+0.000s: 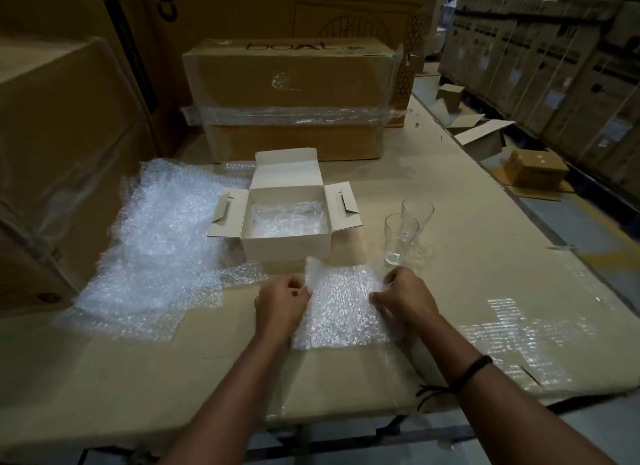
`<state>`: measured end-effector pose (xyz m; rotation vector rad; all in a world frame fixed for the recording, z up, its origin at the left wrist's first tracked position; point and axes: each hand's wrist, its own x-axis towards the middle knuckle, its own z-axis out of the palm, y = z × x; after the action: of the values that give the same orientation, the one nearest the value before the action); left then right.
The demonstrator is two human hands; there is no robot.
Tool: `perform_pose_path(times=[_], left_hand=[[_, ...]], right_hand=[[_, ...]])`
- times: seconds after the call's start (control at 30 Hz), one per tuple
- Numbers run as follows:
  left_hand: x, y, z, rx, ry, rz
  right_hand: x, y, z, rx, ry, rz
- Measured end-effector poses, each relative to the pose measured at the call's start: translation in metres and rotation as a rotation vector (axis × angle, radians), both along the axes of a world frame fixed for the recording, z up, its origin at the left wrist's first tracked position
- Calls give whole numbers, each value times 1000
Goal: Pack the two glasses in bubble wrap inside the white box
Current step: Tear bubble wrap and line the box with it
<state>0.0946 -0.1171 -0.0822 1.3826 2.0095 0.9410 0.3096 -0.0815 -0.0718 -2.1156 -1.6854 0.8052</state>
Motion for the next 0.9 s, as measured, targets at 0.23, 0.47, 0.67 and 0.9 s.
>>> perform_pose_path(times=[0.23,0.47,0.67,0.9], left_hand=[[-13,-12,24,172,-706,0],[-52,-3,41,323,-546,136],[-78,32,64,513,-93,234],[-125,114,67,258,412,21]], right_hand=[[-5,6,3,54,485,-21],[-27,13,20,43,976,-11],[-69,56,61,378,680,76],[-105,136,78,403,-16,189]])
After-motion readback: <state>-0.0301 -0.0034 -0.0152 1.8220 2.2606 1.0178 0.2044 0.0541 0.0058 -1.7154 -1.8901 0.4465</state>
